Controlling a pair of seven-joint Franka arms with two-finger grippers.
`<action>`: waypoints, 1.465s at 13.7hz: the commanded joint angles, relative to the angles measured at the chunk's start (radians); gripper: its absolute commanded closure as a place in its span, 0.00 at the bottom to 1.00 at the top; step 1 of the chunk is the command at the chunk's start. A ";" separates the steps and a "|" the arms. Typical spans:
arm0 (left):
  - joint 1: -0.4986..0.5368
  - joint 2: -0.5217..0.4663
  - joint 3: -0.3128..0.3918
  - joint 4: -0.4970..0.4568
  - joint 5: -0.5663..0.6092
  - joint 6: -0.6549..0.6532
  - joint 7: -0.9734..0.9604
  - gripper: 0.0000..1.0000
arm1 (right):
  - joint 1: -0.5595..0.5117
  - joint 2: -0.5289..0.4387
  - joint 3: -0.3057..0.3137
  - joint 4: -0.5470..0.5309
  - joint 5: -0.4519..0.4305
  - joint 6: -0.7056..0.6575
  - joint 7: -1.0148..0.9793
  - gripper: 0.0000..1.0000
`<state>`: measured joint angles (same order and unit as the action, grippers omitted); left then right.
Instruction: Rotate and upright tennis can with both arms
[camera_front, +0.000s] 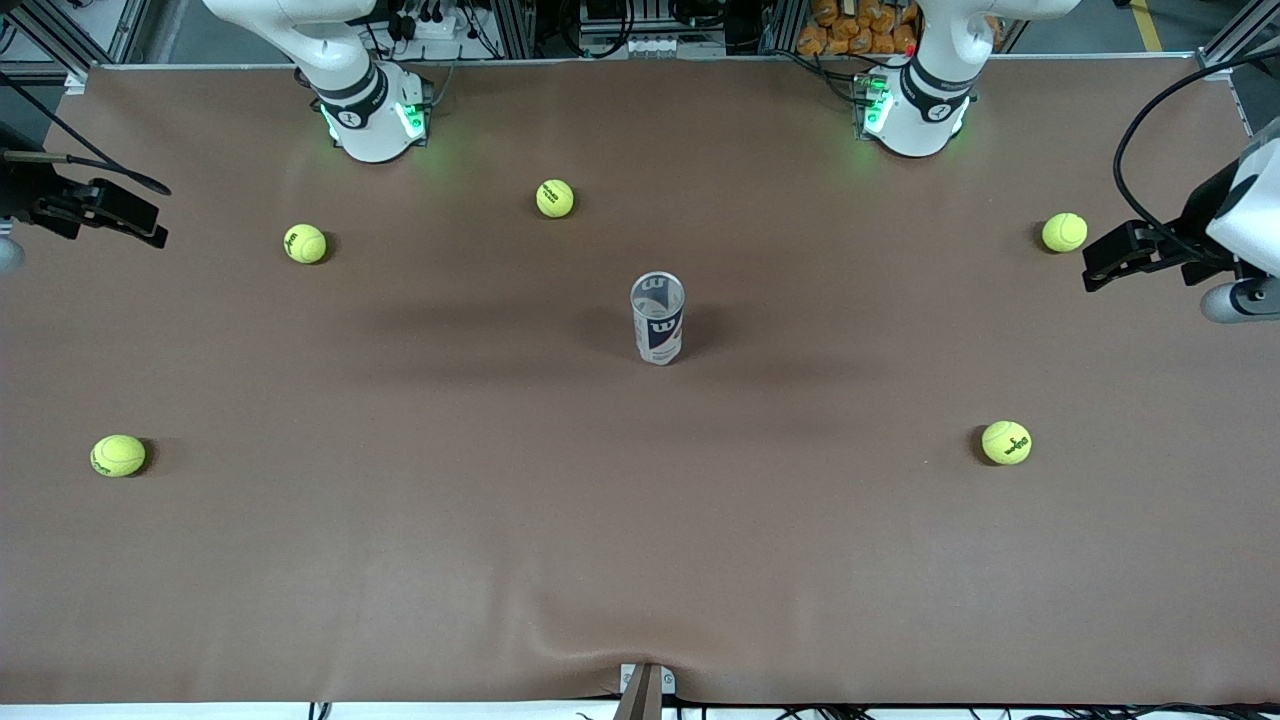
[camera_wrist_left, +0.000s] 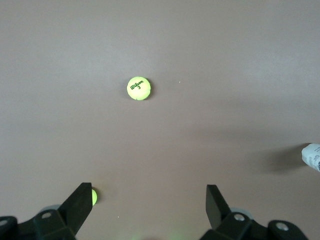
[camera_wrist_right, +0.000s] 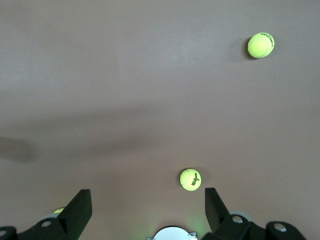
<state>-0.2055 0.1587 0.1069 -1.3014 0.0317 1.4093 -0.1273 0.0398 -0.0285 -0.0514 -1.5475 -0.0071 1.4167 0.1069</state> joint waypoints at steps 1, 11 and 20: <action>0.029 -0.033 -0.015 -0.044 -0.016 0.014 0.021 0.00 | -0.014 0.004 -0.001 0.013 0.007 0.001 -0.009 0.00; 0.261 -0.089 -0.208 -0.149 -0.056 0.078 0.028 0.00 | -0.012 0.004 -0.002 0.013 0.006 0.001 -0.009 0.00; 0.256 -0.251 -0.207 -0.397 -0.056 0.255 0.026 0.00 | -0.012 0.004 -0.002 0.013 0.006 0.002 -0.009 0.00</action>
<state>0.0462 -0.0617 -0.0984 -1.6608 -0.0198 1.6345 -0.1159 0.0373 -0.0286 -0.0572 -1.5474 -0.0070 1.4199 0.1069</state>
